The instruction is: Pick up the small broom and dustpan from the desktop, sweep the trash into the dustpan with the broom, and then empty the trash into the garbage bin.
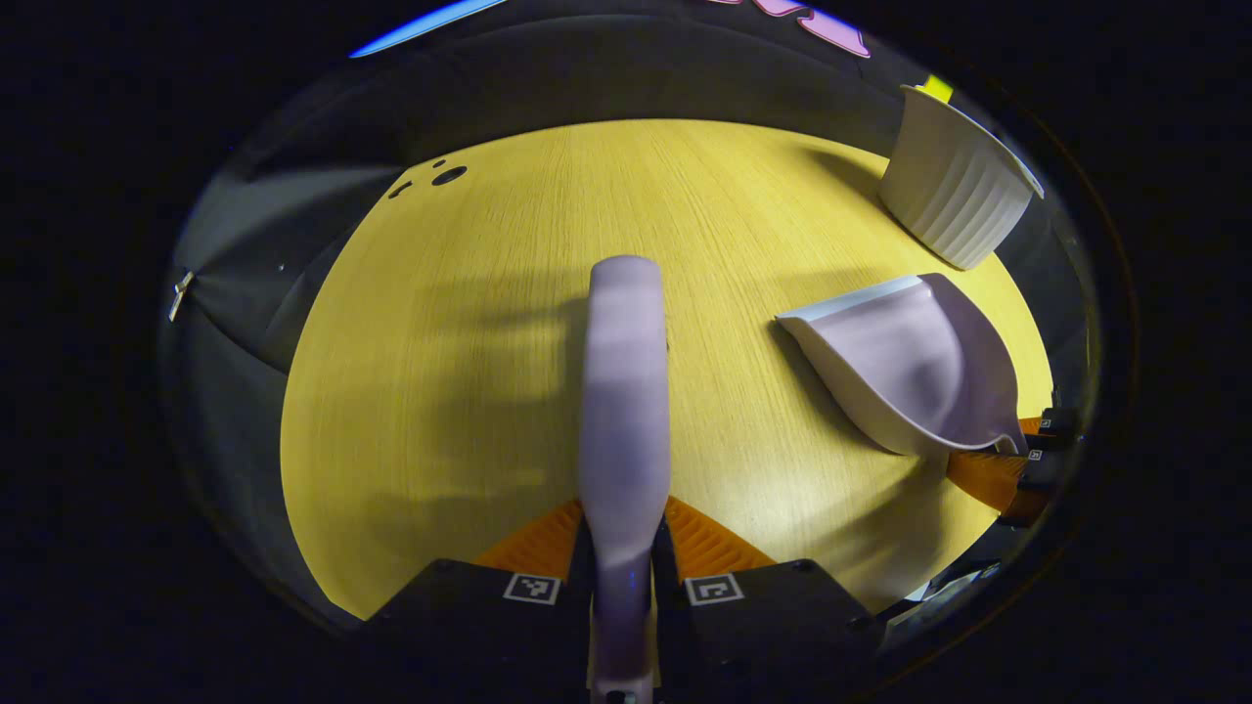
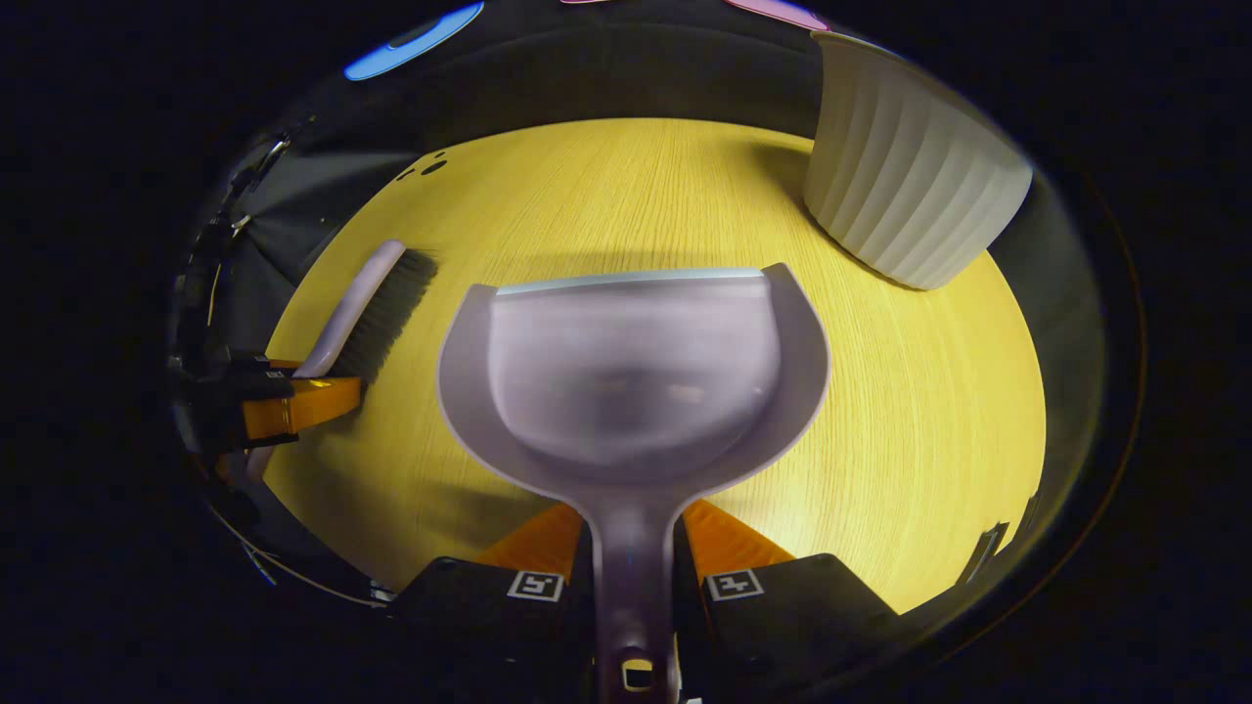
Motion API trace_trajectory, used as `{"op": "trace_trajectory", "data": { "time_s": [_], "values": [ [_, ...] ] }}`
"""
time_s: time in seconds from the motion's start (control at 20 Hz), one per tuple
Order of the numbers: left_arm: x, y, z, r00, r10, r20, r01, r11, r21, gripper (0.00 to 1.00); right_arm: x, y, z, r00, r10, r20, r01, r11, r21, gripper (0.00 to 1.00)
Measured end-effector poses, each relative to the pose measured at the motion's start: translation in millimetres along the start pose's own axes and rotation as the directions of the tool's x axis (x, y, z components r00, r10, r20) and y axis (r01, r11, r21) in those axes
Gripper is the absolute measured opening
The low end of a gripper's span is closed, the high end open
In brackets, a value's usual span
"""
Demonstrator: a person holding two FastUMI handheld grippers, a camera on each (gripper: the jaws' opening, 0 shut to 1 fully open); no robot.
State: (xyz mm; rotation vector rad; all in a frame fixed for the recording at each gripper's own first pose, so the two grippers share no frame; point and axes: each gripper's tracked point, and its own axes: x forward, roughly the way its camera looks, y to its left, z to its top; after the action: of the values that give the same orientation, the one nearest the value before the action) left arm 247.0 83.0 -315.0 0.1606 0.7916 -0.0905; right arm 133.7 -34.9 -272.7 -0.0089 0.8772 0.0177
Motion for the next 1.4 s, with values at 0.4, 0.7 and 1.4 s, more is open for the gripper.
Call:
{"op": "trace_trajectory", "data": {
  "time_s": [0.4, 0.7, 1.4],
  "values": [
    [-33, -10, 14, 0.996, -0.014, 0.085, 0.014, 1.000, 0.004, 0.96, -20, -2, 21, 0.999, 0.040, 0.014, -0.040, 0.999, 0.000, 1.00],
    [-142, -20, 61, 0.900, 0.001, 0.436, 0.030, 0.997, -0.065, 0.95, -108, 3, 96, 0.931, -0.002, 0.366, 0.030, 0.997, -0.070, 1.00],
    [-340, -41, 92, 0.541, 0.037, 0.840, -0.022, 0.999, -0.030, 0.95, -306, 26, 146, 0.634, 0.004, 0.774, 0.095, 0.992, -0.083, 0.98]
  ]
}}
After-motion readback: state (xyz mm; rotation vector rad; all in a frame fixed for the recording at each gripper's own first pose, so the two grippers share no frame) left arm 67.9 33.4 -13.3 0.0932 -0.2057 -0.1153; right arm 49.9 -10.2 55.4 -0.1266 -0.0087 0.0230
